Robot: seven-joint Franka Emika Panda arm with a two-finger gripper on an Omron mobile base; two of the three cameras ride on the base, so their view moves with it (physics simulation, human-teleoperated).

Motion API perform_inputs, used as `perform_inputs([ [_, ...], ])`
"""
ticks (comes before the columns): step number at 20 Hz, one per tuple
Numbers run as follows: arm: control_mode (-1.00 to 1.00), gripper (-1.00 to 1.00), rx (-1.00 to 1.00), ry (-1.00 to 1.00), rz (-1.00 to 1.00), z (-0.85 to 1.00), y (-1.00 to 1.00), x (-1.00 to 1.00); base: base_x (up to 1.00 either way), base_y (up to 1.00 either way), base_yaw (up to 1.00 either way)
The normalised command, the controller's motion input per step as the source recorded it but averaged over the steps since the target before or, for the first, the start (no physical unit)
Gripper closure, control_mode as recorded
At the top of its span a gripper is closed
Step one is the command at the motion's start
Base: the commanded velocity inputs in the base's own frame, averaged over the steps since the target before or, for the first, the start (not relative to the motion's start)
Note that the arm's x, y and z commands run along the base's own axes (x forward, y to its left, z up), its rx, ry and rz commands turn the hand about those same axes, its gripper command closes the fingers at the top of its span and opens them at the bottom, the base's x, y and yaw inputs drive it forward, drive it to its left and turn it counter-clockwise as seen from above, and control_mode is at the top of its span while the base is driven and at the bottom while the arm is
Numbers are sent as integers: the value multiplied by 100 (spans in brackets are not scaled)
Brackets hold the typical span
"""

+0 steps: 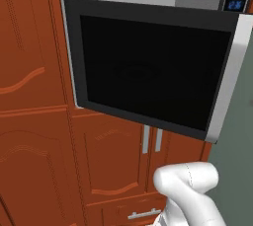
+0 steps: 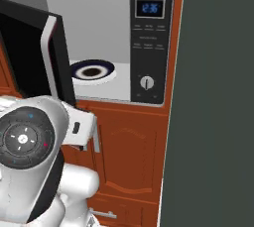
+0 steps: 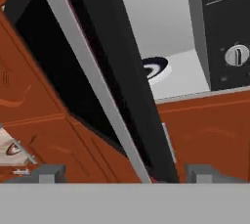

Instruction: Pick the chicken drumstick from the counter and place it in the microwave. Then turn on the microwave.

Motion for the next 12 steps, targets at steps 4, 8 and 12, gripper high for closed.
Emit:
perform_inputs([
  [4,-100,-100,38,30,-25,4,-7,57,0,0,0],
  [8,-100,-100,39,17,-24,-15,-11,41,0,0,0],
  [12,-100,-100,40,1,-25,-35,-13,4,0,0,0],
])
